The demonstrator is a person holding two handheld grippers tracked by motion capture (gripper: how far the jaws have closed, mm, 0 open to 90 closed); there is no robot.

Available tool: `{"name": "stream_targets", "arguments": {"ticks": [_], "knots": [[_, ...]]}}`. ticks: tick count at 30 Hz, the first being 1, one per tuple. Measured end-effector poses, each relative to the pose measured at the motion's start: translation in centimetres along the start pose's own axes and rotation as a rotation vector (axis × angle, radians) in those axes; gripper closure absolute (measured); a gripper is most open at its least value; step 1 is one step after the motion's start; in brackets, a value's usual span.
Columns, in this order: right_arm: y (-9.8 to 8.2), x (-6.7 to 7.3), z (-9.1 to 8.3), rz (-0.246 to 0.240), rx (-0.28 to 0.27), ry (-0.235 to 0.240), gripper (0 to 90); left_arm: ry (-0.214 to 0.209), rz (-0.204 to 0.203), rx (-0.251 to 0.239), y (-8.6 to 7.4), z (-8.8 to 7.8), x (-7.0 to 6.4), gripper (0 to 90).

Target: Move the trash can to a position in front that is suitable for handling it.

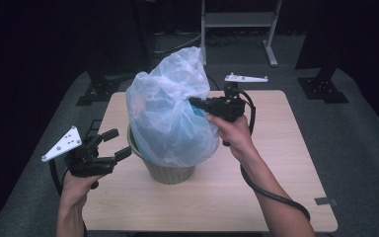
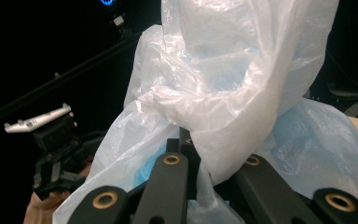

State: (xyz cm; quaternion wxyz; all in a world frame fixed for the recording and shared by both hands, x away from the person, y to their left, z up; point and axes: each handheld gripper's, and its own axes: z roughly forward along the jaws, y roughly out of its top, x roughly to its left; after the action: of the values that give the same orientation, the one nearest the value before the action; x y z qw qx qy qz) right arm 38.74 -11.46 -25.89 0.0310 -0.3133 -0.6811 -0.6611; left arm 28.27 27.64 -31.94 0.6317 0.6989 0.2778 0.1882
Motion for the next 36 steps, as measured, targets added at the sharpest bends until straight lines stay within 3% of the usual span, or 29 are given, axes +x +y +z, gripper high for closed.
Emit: {"name": "stream_targets", "arguments": {"ticks": [3,8,17,27,36], "knots": [[0.6,-0.1,-0.6,0.005,-0.024,0.002,86.6,0.046,0.022,0.025,0.0,-0.2,0.1,14.1],[1.4,0.0,-1.4,0.005,-0.052,-0.004,86.6,0.039,0.010,0.029,-0.4,-0.1,0.3,14.0],[2.9,0.5,-3.8,-0.003,-0.098,-0.025,86.6,0.085,0.006,0.040,-1.0,-0.6,0.3,9.8],[3.0,-0.6,-6.9,0.015,-0.133,-0.078,86.6,0.062,0.004,0.037,-1.0,-0.4,-0.1,9.2],[2.7,-1.4,-9.6,0.028,-0.153,-0.118,86.6,0.086,-0.005,0.057,-1.3,0.1,0.1,9.2]]}}
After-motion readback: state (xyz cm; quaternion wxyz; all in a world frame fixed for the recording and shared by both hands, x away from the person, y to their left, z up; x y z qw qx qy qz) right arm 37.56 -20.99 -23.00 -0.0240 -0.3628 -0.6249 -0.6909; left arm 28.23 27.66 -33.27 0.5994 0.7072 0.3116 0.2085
